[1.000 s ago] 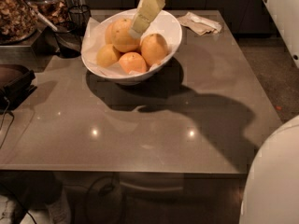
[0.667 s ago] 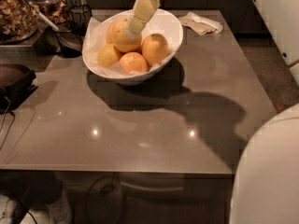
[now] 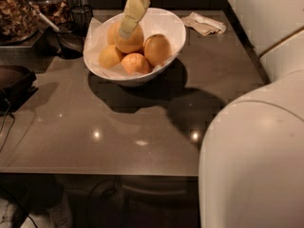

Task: Pick orange from white bowl

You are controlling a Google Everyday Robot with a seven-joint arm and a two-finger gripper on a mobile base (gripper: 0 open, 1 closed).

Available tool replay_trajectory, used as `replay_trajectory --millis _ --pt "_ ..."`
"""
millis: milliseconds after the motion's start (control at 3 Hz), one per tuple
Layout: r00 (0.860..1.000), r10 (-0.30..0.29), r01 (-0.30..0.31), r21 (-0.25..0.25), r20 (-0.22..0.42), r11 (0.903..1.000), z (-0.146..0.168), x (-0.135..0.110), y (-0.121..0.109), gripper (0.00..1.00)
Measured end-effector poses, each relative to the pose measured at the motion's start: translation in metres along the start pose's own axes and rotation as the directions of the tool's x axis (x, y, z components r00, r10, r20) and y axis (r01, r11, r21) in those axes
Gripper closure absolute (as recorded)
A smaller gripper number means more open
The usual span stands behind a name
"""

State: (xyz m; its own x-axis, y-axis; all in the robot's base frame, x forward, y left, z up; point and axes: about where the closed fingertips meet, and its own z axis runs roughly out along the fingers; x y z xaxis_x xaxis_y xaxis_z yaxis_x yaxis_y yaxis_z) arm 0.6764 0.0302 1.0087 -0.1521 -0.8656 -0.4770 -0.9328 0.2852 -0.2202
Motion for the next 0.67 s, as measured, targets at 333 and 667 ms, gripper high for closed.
replay_trajectory --millis 333,667 --pt "1.0 0.004 -0.005 -0.019 -0.019 0.9998 0.008 -0.002 0.0 0.0" --pt "1.0 0.009 -0.01 -0.055 -0.022 0.9984 0.019 -0.003 0.004 0.07"
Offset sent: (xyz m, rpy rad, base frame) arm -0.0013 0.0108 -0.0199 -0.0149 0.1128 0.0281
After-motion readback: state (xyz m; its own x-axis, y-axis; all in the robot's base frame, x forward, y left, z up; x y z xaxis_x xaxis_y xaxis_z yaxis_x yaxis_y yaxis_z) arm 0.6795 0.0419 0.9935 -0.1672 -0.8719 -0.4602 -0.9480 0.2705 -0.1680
